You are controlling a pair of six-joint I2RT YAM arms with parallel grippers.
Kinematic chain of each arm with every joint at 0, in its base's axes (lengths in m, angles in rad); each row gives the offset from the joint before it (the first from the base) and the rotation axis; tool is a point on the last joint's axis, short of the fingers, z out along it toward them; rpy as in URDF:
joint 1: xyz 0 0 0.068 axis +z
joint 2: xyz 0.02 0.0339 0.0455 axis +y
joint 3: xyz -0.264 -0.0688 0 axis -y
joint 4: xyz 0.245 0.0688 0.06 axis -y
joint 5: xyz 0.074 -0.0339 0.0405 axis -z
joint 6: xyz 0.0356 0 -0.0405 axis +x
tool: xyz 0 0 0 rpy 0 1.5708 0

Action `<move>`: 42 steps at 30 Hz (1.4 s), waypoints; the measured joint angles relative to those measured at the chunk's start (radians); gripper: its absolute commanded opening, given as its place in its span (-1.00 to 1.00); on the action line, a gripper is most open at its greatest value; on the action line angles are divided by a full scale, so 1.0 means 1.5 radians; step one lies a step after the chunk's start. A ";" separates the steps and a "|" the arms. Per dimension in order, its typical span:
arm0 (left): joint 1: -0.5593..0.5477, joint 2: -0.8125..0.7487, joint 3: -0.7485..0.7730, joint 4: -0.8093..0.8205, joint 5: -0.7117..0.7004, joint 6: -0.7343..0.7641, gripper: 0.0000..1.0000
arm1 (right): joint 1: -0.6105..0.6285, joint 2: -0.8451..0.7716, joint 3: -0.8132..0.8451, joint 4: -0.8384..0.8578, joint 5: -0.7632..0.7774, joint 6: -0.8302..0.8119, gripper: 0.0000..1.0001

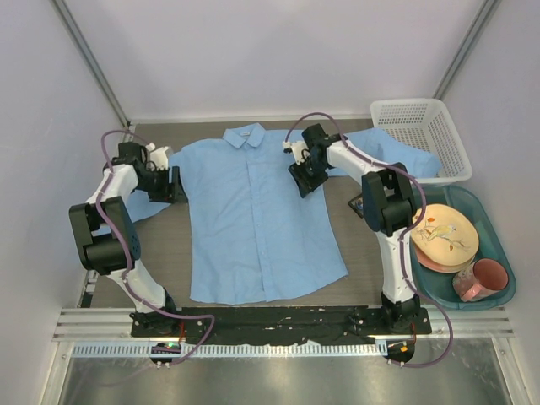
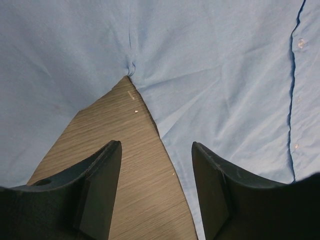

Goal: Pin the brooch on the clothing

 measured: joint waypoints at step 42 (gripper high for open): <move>-0.175 -0.027 -0.090 -0.001 -0.068 0.002 0.42 | 0.138 -0.296 -0.383 0.003 -0.031 0.033 0.68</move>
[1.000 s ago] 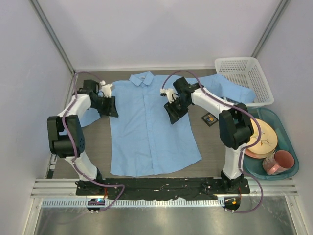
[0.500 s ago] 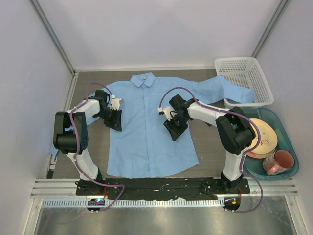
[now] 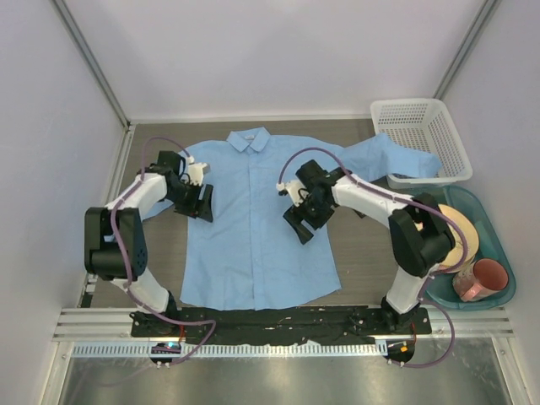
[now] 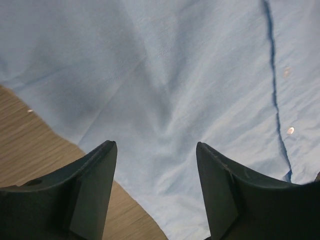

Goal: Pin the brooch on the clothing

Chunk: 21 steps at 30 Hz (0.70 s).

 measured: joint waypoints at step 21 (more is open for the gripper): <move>0.000 -0.301 0.010 0.024 0.002 -0.070 0.45 | -0.039 -0.255 -0.169 0.225 0.591 -0.017 0.08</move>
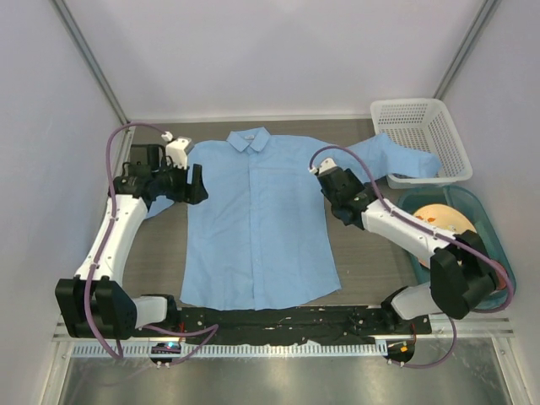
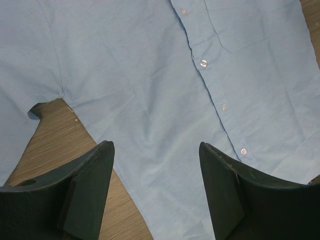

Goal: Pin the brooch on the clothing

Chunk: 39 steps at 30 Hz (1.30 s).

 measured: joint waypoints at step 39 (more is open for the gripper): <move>0.000 0.021 -0.029 0.043 0.013 -0.042 0.45 | 0.035 0.243 -0.125 0.372 0.252 -0.061 -0.12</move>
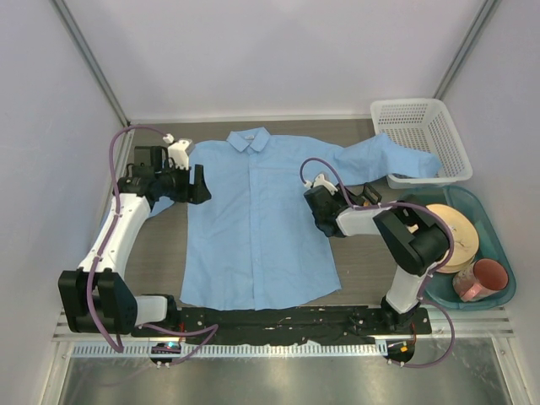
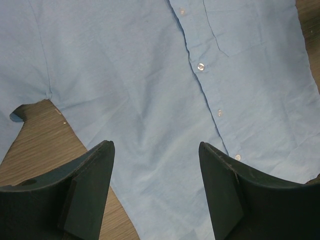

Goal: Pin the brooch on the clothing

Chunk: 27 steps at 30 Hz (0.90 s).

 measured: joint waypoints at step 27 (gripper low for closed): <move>0.000 0.006 0.000 0.000 0.000 0.001 0.44 | -0.012 0.038 -0.001 0.074 0.012 -0.033 -0.20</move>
